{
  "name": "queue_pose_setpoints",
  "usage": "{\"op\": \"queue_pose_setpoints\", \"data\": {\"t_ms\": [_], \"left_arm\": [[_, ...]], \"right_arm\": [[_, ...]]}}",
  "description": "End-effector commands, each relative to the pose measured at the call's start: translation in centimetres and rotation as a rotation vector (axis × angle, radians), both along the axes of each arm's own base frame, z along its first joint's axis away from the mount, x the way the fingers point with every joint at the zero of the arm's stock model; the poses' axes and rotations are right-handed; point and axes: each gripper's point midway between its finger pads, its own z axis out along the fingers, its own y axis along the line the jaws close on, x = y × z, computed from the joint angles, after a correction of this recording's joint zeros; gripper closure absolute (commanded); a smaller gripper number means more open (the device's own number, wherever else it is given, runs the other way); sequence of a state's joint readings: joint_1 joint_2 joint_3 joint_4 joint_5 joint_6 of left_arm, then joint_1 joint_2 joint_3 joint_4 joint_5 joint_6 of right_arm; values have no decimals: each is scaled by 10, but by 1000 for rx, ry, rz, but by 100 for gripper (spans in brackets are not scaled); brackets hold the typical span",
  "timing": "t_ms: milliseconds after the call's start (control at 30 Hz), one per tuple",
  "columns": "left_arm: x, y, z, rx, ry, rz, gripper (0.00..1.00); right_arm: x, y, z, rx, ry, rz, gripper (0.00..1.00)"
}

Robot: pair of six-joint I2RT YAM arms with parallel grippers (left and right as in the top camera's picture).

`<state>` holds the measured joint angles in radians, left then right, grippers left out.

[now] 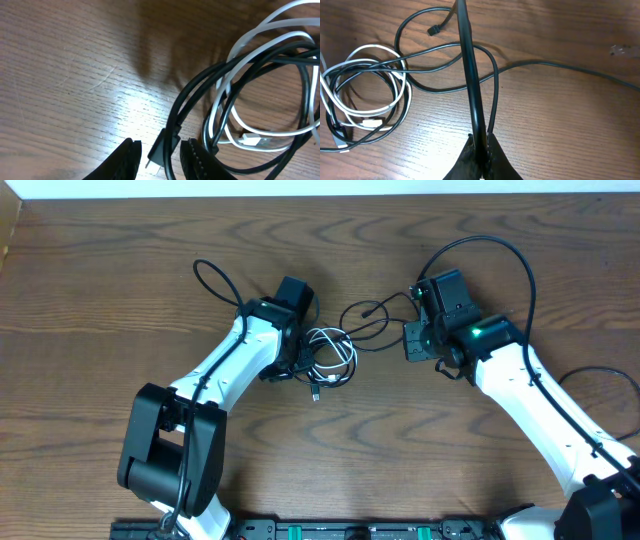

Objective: Untangle cables

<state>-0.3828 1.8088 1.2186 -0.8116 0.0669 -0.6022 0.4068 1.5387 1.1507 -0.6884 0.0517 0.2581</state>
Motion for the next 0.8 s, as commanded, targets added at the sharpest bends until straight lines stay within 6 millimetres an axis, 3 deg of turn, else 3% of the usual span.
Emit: {"op": "queue_pose_setpoints", "data": {"t_ms": [0, 167, 433, 633, 767], "left_arm": [[-3, 7, -6, 38, 13, -5, 69], [-6, 2, -6, 9, 28, -7, 92], [4, -34, -1, -185, 1, -39, 92], [11, -85, 20, -472, -56, -241, 92], [15, -95, 26, -526, -83, -268, 92]], "right_arm": [[1, 0, 1, 4, 1, 6, 99], [1, 0, 1, 5, 2, 6, 99], [1, 0, 1, 5, 2, 6, 99], [1, 0, 1, 6, 2, 6, 99], [-3, 12, 2, 68, 24, 43, 99]]}}
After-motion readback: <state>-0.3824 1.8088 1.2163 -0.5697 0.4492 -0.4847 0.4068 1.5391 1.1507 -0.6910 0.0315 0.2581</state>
